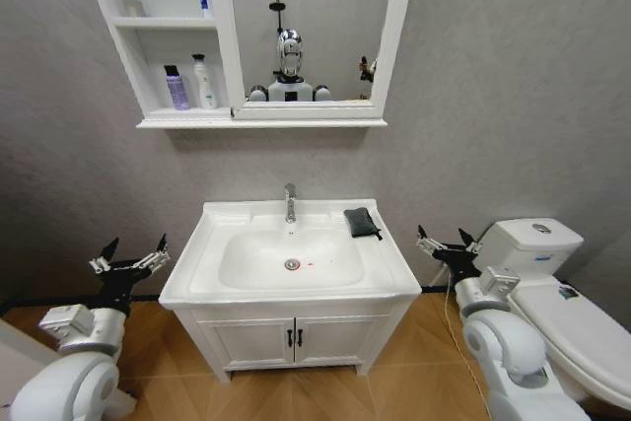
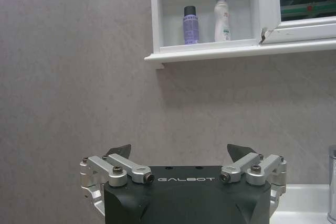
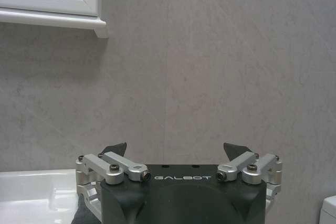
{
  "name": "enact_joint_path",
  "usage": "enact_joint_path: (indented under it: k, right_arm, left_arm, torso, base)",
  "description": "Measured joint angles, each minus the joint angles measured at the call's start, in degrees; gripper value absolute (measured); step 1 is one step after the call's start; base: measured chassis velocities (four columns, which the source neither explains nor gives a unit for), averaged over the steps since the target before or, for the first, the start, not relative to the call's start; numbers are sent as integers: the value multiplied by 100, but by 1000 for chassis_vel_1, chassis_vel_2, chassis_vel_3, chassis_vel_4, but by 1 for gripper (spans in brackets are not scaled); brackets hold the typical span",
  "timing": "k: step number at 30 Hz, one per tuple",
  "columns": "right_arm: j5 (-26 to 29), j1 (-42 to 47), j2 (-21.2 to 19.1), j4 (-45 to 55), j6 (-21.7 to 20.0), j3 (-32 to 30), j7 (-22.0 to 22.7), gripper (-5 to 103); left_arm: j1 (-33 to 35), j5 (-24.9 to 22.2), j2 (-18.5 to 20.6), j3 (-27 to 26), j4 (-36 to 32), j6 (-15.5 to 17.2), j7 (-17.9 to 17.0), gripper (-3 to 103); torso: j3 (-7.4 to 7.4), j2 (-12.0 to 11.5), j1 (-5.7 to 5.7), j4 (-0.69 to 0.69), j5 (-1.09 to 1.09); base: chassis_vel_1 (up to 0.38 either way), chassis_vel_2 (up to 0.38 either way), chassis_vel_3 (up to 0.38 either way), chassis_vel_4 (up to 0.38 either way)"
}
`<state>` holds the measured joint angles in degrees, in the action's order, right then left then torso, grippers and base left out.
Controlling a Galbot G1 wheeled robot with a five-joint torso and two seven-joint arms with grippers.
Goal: Move facial cleanser and shampoo from washbasin to cabinet, then wipe washbasin with towel.
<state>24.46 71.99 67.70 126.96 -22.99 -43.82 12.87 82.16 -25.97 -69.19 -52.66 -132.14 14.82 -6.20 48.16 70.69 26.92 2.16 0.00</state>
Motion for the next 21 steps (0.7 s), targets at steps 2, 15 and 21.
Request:
enact_joint_path:
  k: [2, 15, 21]
  right_arm:
    - [-2, 17, 13, 23, -4, 18, 0, 100]
    - [-24, 92, 20, 95, -26, 68, -7, 100]
    - [-33, 107, 29, 89, -28, 115, -16, 100]
  left_arm:
    - [28, -16, 0, -29, -29, 0, 4, 100]
    - [151, -95, -12, -164, -49, -5, 34, 100]
    - [144, -117, -12, -166, -48, -5, 34, 100]
  torso:
    - [31, 57, 23, 0, 0]
    - [273, 495, 219, 0, 0]
    - [404, 729, 324, 0, 0]
  base:
    - [0, 0, 0, 0]
    - [0, 0, 0, 0]
    - [0, 0, 0, 0]
